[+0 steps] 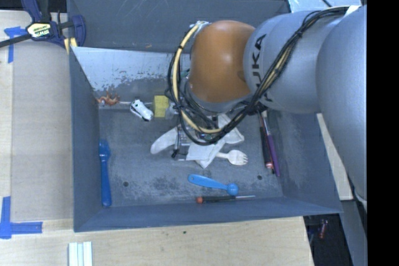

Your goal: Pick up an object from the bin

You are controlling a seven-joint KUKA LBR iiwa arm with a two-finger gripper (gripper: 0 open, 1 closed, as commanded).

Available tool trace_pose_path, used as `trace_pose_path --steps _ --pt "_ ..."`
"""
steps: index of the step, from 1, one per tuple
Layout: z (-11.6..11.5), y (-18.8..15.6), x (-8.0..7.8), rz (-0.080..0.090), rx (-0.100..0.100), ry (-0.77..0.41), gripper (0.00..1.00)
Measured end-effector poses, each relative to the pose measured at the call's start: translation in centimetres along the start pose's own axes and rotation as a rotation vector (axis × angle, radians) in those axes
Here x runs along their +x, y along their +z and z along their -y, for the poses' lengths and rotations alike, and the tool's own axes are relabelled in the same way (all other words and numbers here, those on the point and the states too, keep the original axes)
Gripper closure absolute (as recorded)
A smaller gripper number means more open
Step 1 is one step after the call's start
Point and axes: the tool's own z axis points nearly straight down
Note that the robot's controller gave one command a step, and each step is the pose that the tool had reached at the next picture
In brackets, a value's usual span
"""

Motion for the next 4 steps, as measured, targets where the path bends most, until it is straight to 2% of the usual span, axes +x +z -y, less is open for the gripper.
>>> trace_pose_path --steps 1,2,3,4 --pt "0.1 -0.5 -0.2 0.008 -0.001 0.003 0.00" --pt "4.6 5.4 -4.3 0.009 0.000 -0.092 0.00" --pt "6.7 5.4 -4.8 0.019 -0.004 -0.191 0.00" --pt "6.9 5.4 -2.8 0.019 -0.001 -0.270 0.00"
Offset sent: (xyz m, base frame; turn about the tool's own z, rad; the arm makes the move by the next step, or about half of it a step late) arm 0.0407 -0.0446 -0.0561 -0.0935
